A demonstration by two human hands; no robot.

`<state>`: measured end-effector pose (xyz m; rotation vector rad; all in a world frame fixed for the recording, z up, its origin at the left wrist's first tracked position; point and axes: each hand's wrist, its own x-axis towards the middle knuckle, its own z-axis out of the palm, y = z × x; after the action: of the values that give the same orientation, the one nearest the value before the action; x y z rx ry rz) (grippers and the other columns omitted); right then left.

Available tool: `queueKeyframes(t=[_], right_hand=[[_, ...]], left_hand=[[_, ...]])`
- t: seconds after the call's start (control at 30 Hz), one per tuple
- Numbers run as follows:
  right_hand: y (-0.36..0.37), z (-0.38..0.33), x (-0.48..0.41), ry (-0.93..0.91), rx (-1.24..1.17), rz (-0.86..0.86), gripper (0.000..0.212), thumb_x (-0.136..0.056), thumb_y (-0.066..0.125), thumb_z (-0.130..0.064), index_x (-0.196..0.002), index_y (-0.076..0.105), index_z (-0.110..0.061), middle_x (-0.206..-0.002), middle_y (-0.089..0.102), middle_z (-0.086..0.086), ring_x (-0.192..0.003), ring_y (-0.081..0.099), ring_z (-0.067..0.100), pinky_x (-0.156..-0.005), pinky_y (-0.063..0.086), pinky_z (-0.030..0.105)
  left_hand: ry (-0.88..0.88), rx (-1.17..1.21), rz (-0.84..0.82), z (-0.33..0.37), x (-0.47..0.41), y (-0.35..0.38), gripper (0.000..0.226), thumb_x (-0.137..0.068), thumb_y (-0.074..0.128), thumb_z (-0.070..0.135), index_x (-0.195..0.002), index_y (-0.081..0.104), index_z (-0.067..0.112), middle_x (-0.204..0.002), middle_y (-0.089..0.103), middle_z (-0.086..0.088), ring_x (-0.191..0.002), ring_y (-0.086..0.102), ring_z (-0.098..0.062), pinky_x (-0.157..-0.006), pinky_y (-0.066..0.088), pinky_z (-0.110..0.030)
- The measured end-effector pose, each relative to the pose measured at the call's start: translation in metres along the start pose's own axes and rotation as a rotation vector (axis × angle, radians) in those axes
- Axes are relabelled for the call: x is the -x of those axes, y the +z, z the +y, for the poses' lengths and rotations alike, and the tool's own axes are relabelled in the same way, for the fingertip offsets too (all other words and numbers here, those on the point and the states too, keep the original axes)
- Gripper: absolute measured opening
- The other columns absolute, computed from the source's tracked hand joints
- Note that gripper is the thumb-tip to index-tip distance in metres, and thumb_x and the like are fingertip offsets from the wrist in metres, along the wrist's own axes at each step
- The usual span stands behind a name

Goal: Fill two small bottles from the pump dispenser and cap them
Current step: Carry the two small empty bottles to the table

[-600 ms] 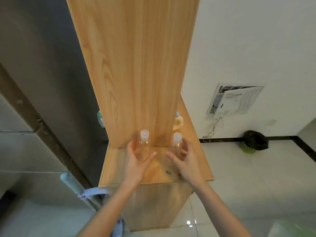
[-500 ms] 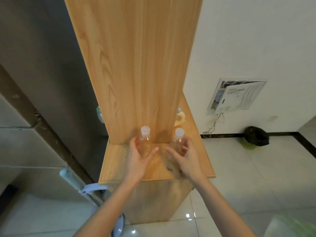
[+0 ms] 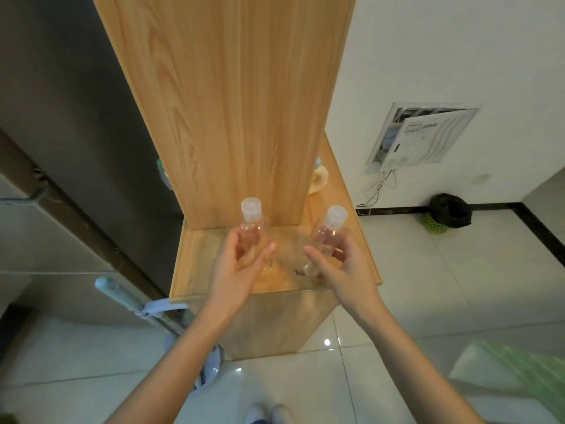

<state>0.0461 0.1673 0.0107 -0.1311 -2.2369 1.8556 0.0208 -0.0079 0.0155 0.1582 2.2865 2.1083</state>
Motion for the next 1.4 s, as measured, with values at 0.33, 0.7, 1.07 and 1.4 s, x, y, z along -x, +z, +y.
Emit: queueKeyframes(t=[0.33,0.7,1.07,1.4], right_hand=[[-0.022,0.029,0.105,0.207,0.004,0.005,0.043,-0.067,0.07,-0.046,-0.095,0.059,-0.015,-0.094,0.068,-0.024,-0.087,0.064,-0.004,-0.071,0.048,0.01],[-0.021,0.084,0.189,0.515,0.099,0.102,0.027,-0.08,0.073,-0.024,-0.104,0.061,-0.023,-0.097,0.069,-0.009,-0.091,0.065,0.011,-0.076,0.05,0.019],[-0.013,0.079,0.236,0.596,0.093,0.252,0.023,-0.081,0.071,-0.025,-0.101,0.059,-0.025,-0.099,0.067,-0.01,-0.095,0.064,0.013,-0.081,0.05,0.023],[-0.024,0.072,0.314,0.644,0.077,0.541,0.04,-0.08,0.071,-0.029,-0.117,0.059,-0.019,-0.105,0.066,-0.009,-0.099,0.063,0.014,-0.086,0.05,0.028]], left_hand=[[-0.251,0.032,-0.095,-0.037,0.1,-0.015,0.027,-0.07,0.064,0.036,-0.096,0.06,0.034,-0.095,0.068,0.015,-0.091,0.062,0.002,-0.077,0.049,-0.019],[-0.481,-0.105,-0.158,-0.112,0.154,-0.026,0.023,-0.084,0.065,0.009,-0.106,0.059,0.011,-0.099,0.065,0.002,-0.091,0.059,0.0,-0.066,0.044,-0.002],[-0.47,-0.12,-0.364,-0.119,0.168,-0.023,0.022,-0.084,0.064,0.008,-0.103,0.056,0.018,-0.098,0.063,0.003,-0.09,0.057,0.001,-0.07,0.044,-0.003],[-0.445,-0.158,-0.66,-0.12,0.198,0.009,0.024,-0.085,0.064,0.011,-0.102,0.055,0.026,-0.101,0.064,0.007,-0.094,0.058,0.0,-0.071,0.046,-0.005]])
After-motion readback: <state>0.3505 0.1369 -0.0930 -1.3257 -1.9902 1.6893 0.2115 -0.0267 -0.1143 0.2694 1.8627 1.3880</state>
